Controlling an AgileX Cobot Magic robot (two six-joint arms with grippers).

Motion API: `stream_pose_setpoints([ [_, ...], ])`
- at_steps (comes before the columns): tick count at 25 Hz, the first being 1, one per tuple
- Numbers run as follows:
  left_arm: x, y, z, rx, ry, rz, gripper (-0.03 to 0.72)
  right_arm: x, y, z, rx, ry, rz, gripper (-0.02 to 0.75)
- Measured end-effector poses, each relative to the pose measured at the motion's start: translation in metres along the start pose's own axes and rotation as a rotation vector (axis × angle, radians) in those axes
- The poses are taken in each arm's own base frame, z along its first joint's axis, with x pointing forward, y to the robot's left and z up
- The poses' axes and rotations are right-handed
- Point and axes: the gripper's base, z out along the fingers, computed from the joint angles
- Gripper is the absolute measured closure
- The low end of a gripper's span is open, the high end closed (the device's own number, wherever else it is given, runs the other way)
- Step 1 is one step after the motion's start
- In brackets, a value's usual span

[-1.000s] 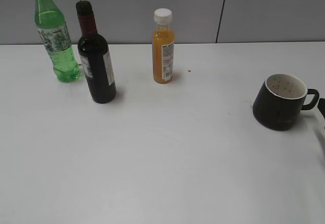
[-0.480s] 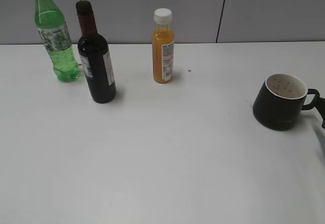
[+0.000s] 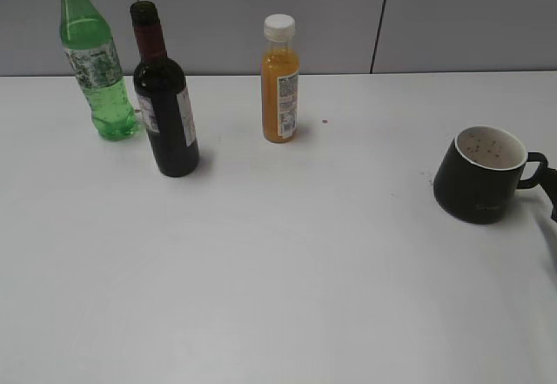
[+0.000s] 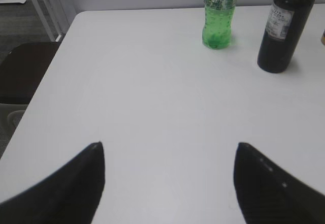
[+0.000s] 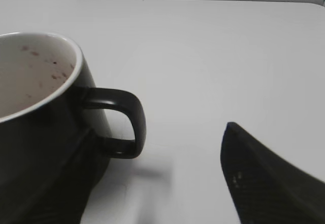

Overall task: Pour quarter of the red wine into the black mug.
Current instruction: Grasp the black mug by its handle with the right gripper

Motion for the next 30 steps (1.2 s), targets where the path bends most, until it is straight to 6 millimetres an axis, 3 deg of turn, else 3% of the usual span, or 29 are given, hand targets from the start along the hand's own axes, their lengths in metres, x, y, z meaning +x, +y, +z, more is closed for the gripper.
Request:
stream_pose_setpoints([
  [8,0.000,0.000,0.000,0.000,0.000,0.000,0.099,0.009,-0.001,0.006,-0.017,0.029,0.008,0.164],
  [30,0.000,0.000,0.000,0.000,0.000,0.000,0.099,0.011,-0.009,0.032,-0.022,0.008,-0.003,0.164],
])
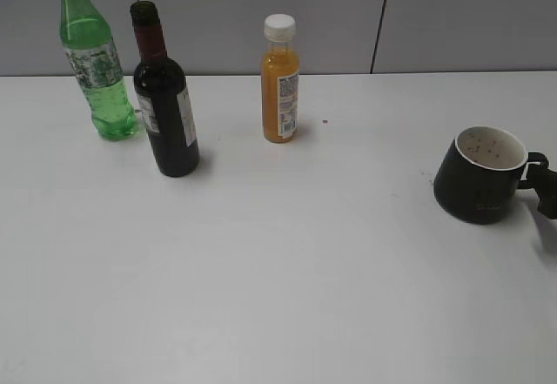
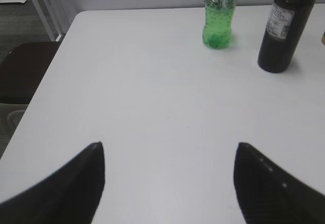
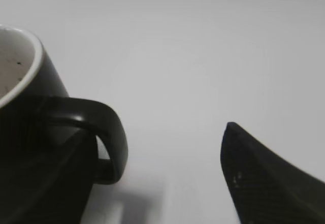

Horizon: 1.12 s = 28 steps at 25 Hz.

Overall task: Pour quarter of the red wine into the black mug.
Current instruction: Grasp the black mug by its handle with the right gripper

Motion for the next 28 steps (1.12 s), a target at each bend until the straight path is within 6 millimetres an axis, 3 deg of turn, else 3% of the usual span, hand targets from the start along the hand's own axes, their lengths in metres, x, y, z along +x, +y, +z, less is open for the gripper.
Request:
stream_pose_setpoints([
  [28,0.000,0.000,0.000,0.000,0.000,0.000,0.099,0.003,-0.001,0.026,-0.037,-0.018,-0.023,0.164],
])
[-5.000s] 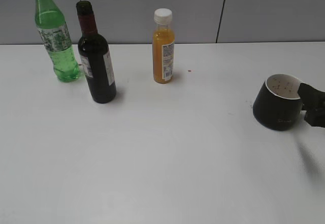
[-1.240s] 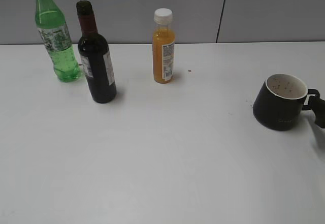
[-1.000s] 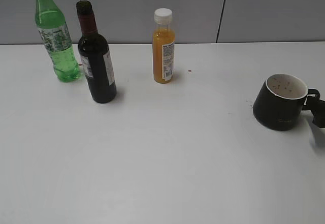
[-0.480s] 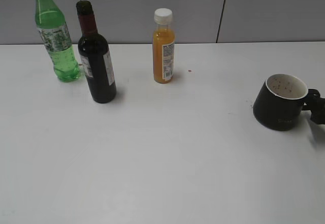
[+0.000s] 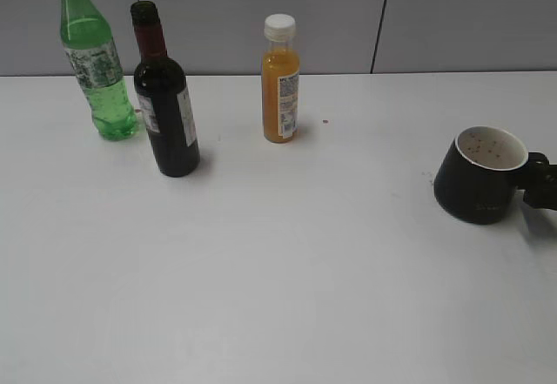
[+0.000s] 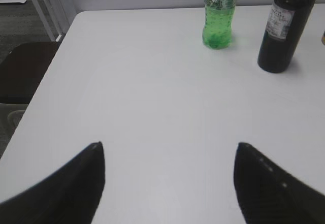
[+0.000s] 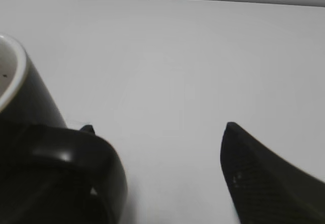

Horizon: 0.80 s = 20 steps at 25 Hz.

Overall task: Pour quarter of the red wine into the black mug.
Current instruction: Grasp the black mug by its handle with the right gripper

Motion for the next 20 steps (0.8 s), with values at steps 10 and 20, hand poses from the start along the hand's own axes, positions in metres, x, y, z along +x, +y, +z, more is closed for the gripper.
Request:
stream_pose_setpoints([
  [10,0.0000,0.0000,0.0000,0.000,0.000,0.000,0.099,0.0055,-0.0021,0.0060,-0.002,0.002,0.007,0.164],
  [20,0.0000,0.0000,0.0000,0.000,0.000,0.000,0.099,0.0044,-0.0036,0.0088,-0.001,-0.006,0.001,0.230],
])
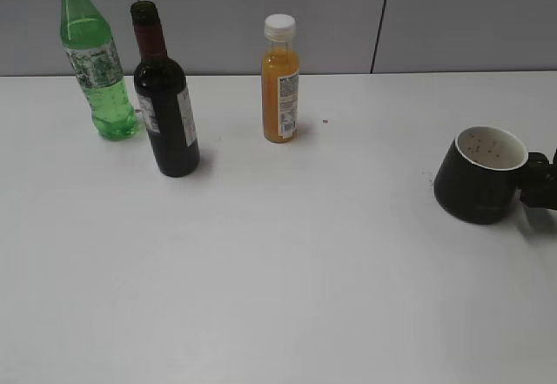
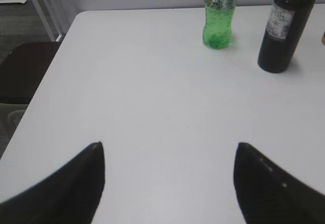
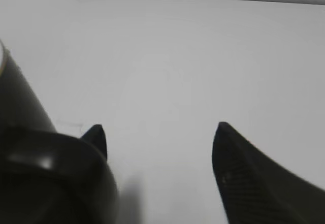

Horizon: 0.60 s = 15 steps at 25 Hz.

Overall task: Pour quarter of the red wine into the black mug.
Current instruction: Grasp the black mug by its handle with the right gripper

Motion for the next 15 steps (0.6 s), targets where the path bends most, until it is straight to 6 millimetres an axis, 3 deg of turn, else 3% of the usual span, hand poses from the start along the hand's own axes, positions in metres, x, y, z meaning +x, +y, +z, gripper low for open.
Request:
stream_pose_setpoints([
  [3,0.0000,0.0000,0.0000,0.000,0.000,0.000,0.099,0.0000,0.0016,0.0002,-0.013,0.001,-0.005,0.356],
  [7,0.0000,0.0000,0.0000,0.000,0.000,0.000,0.099,0.0002,0.0044,0.0001,-0.045,0.002,-0.016,0.664],
  [15,0.0000,0.0000,0.0000,0.000,0.000,0.000,0.099,-0.0025,0.0073,-0.0001,-0.081,0.001,-0.039,0.687],
])
